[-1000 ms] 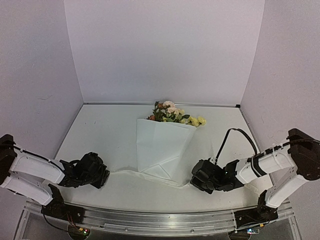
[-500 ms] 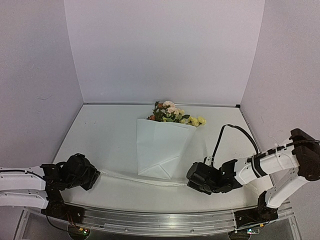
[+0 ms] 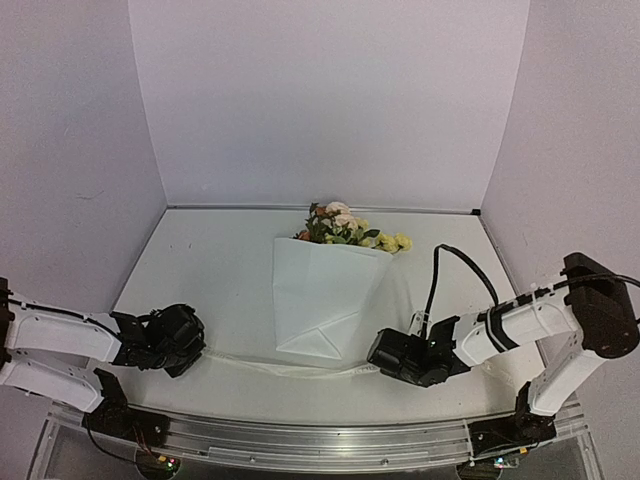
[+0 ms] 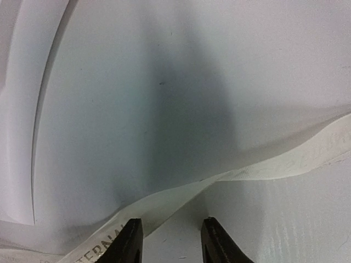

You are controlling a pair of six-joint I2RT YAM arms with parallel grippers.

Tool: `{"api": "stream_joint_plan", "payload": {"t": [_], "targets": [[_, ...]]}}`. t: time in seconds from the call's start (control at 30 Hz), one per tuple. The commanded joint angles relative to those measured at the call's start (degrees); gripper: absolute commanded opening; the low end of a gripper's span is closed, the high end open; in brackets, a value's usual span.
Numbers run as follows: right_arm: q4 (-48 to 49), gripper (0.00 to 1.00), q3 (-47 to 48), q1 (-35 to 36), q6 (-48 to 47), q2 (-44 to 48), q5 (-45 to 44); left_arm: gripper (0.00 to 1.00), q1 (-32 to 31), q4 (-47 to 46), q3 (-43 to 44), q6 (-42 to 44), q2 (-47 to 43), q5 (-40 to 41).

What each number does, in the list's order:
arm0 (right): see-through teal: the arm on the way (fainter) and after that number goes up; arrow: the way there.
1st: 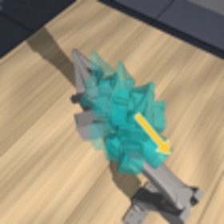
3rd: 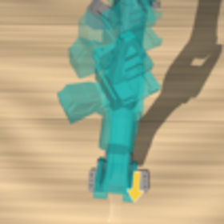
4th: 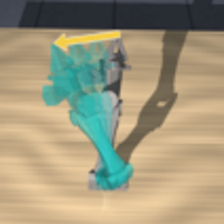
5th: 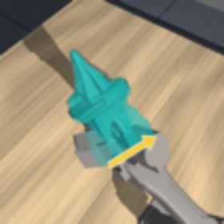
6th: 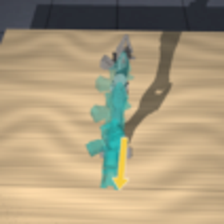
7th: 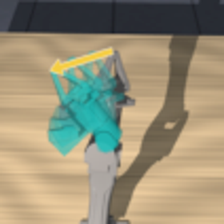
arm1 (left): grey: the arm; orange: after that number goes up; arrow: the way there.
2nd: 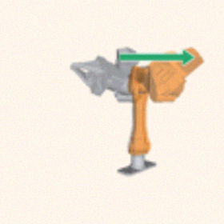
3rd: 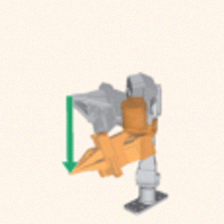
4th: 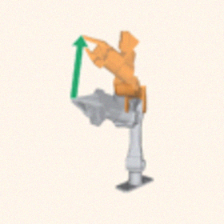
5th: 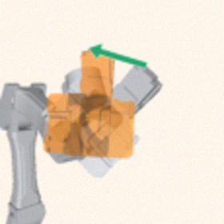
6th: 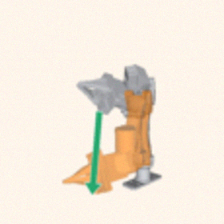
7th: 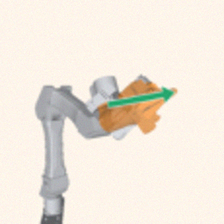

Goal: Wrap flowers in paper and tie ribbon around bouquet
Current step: Adjust the ribbon at the center of the board.

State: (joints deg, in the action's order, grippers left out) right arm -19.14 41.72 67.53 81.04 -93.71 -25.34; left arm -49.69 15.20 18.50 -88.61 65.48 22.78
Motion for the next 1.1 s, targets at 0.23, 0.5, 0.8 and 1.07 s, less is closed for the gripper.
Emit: {"api": "stream_joint_plan", "payload": {"t": [0.23,0.5,0.8,1.07], "targets": [[-4.6,0.54,3.0,0.0,-7.2,6.7,6.0,0.0,0.2,0.9,5.1,6.0,1.7,2.4],[0.1,0.42,-2.0,-7.9,-6.0,6.4,10.3,0.0,0.4,-1.0,5.5,6.7,4.2,1.9],[4.2,0.06,-4.3,-13.2,-6.8,4.1,11.4,0.0,3.2,-3.2,5.3,8.5,6.4,0.3],[4.6,0.0,-3.9,-14.0,-9.0,1.4,7.4,0.0,6.7,-7.4,5.6,13.0,10.0,-1.6]]}}
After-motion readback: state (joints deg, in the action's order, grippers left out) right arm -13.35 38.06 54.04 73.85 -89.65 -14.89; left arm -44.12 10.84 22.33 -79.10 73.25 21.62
